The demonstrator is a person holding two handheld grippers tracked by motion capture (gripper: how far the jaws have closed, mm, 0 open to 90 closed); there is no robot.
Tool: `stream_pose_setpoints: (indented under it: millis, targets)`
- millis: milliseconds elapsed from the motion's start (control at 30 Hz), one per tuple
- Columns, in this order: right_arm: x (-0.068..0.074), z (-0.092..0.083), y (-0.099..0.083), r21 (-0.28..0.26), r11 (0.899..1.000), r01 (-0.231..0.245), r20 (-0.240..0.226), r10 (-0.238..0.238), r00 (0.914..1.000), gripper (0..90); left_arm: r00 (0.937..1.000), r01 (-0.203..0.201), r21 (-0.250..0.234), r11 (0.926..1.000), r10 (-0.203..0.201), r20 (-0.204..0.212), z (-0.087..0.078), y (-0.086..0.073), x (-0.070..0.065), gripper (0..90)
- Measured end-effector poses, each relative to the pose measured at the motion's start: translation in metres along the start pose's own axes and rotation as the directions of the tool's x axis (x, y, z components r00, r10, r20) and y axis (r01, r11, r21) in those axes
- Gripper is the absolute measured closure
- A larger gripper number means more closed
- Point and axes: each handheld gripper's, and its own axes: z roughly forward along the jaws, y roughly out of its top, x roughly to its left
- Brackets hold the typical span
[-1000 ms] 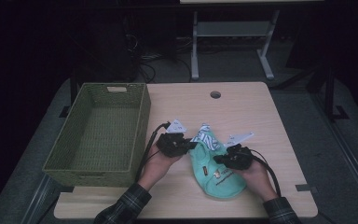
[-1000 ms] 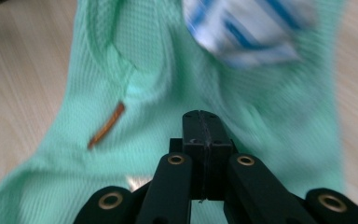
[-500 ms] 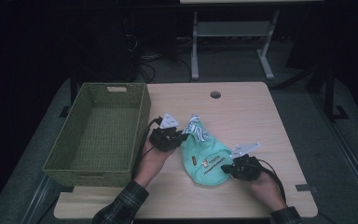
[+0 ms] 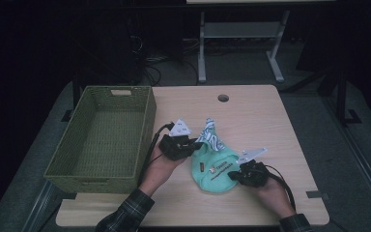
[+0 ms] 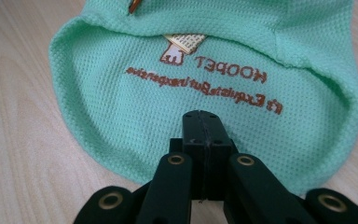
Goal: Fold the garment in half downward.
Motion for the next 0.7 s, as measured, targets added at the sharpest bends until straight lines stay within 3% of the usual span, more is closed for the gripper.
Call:
stream_pose_setpoints:
  millis: [333,533,700]
  targets:
    - [-0.001,0.0,0.0,-0.001,1.0,-0.008,-0.002,0.008,1.0,89.7,0.9938,0.012,0.009,0.9999,-0.013,0.11,0.007,0.0,-0.011,80.2]
    - [-0.002,-0.002,-0.001,-0.007,1.0,-0.01,0.008,0.01,0.9999,89.6,0.991,0.002,0.027,0.9996,-0.006,0.134,0.013,-0.003,-0.019,80.2]
    - [-0.014,-0.017,-0.006,-0.044,0.998,-0.048,0.037,0.049,0.9981,89.6,0.9873,-0.02,0.048,0.9986,0.012,0.159,0.022,-0.007,-0.026,80.2]
